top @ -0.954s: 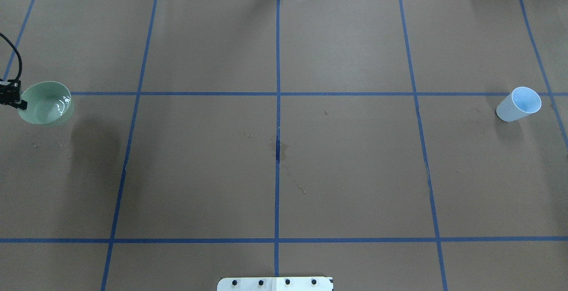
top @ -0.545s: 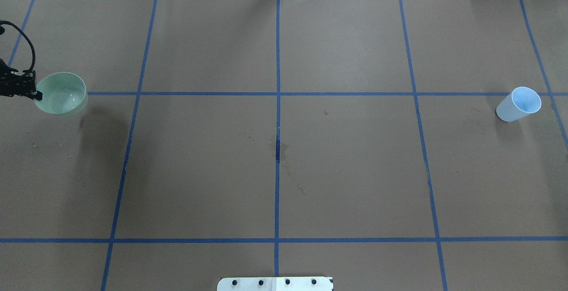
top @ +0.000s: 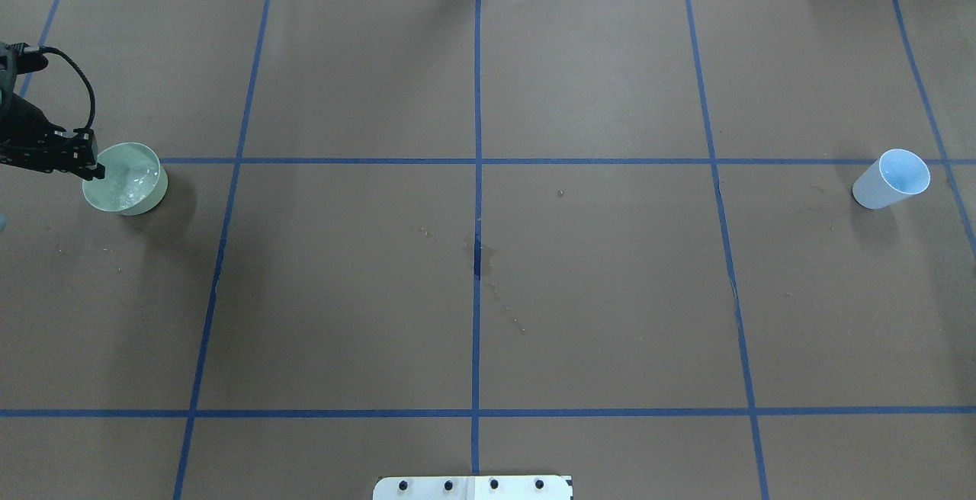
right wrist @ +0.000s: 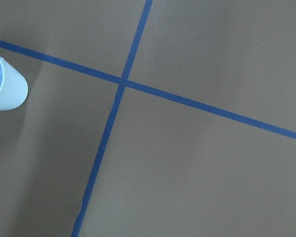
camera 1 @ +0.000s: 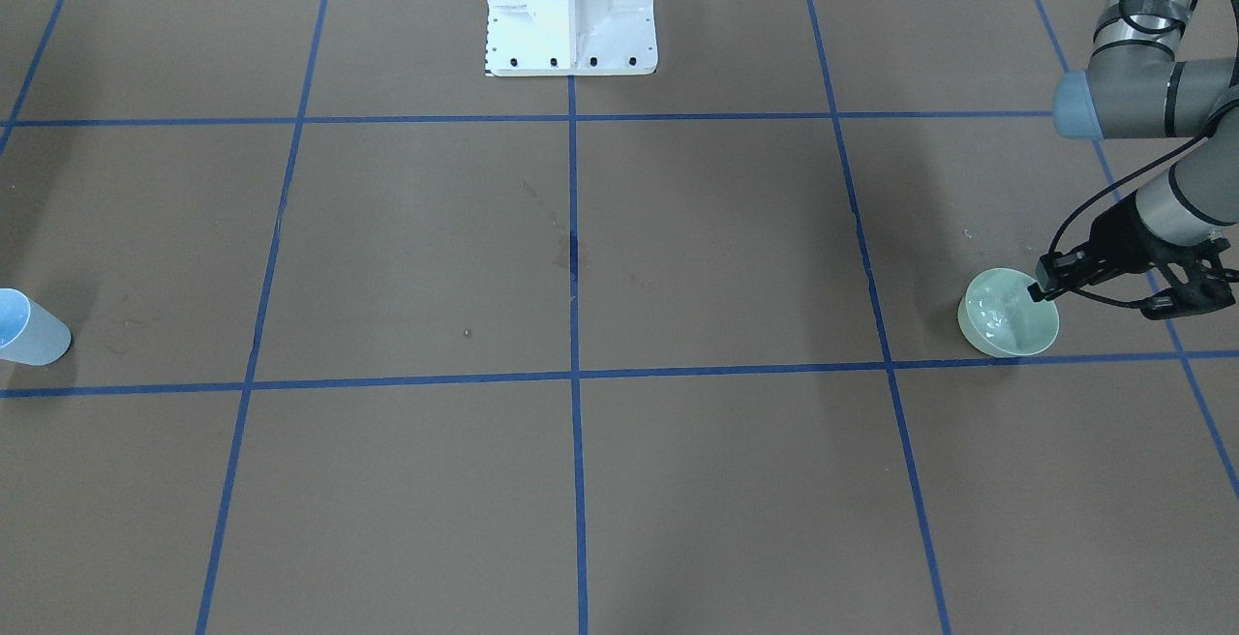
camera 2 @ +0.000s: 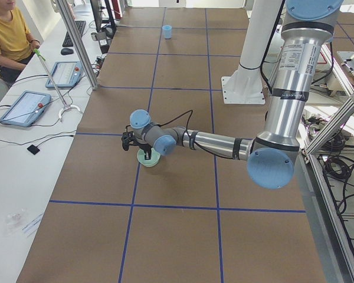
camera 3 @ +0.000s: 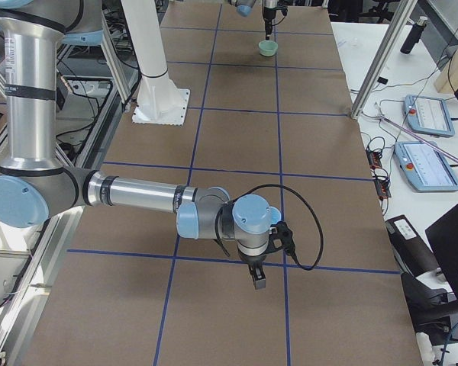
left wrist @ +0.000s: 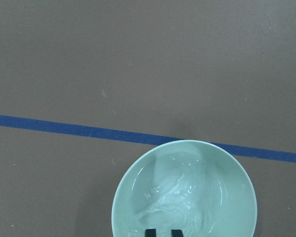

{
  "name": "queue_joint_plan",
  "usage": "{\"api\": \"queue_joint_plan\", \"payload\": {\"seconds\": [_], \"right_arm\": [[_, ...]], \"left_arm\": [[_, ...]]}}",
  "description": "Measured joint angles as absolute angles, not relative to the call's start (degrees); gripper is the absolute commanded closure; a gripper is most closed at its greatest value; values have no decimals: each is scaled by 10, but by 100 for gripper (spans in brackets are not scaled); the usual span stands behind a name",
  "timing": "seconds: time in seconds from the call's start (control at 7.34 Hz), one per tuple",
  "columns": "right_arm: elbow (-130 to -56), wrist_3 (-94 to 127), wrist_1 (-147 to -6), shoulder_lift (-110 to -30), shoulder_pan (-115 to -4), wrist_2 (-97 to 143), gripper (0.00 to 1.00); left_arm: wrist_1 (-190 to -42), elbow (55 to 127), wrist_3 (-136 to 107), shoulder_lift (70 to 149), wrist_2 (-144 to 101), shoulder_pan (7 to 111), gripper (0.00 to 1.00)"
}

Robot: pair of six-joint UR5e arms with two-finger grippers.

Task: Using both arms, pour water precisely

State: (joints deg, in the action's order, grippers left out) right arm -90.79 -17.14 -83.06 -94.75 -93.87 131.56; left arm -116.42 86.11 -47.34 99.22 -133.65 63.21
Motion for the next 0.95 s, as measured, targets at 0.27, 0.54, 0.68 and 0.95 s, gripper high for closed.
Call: {"api": "queue_joint_plan", "payload": {"seconds": [0.27,0.54,0.68,0.95], "right_arm": [[-908,-171,-831,-947,-939,1316,0],[-908,-171,-831,-947,-939,1316,0],[-907,-171,-831,-947,-939,1316,0],[-907,-171,-831,-948,-938,1316,0]], "left_arm": [[-1164,866,-469,994,-1348,630,0],[-1160,887,-464,989,-1358,638,0],[-1158,898,-457,985,-1358,651,0],[-1144,910,-357,960,-1358,707,0]]}}
